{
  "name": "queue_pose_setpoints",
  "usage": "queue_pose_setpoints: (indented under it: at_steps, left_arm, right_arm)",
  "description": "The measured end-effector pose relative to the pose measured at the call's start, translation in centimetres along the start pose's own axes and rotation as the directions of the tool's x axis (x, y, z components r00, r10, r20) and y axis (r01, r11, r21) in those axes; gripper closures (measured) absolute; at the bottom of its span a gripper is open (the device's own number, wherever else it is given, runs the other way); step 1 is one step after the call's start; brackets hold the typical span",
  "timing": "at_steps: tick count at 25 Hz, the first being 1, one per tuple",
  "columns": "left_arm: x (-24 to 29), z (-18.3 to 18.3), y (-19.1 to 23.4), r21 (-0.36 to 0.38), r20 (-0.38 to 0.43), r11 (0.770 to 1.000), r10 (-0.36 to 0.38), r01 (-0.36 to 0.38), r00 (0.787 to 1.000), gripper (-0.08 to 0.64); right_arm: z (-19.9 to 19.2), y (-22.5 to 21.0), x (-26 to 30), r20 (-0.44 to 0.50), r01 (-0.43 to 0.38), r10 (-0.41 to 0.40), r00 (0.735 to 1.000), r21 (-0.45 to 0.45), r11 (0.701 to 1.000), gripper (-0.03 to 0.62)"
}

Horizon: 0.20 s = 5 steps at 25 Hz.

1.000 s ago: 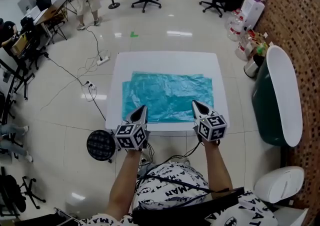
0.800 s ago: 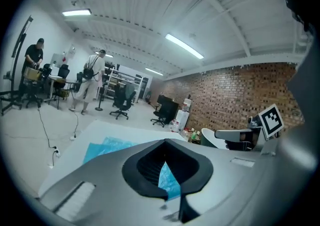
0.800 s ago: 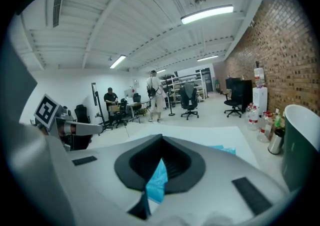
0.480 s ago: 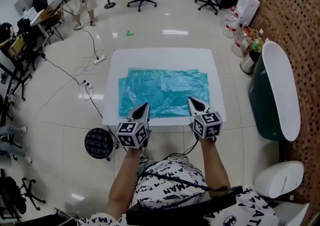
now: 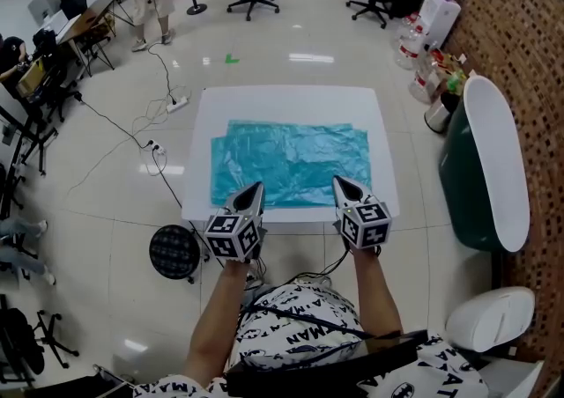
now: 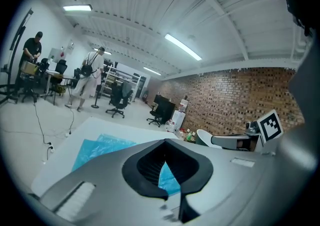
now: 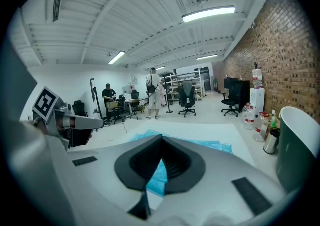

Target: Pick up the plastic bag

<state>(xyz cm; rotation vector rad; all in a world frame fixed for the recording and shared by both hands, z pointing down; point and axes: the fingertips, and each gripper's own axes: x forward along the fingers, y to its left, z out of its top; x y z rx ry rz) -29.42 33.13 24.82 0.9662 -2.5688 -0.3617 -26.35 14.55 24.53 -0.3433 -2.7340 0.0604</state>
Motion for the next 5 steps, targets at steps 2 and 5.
queue_pose_setpoints:
  at_steps: [2, 5]
  left_arm:
    - [-0.06, 0.00, 0.11, -0.001, 0.001, 1.000, 0.005, -0.005, 1.000, 0.560]
    - [-0.14, 0.04, 0.16, -0.008, 0.004, 1.000, 0.006, -0.006, 1.000, 0.560]
  right_arm:
    - [0.02, -0.02, -0.01, -0.001, 0.000, 0.000, 1.000, -0.002, 1.000, 0.592]
    - [0.07, -0.08, -0.09, -0.001, 0.002, -0.002, 1.000, -0.006, 1.000, 0.592]
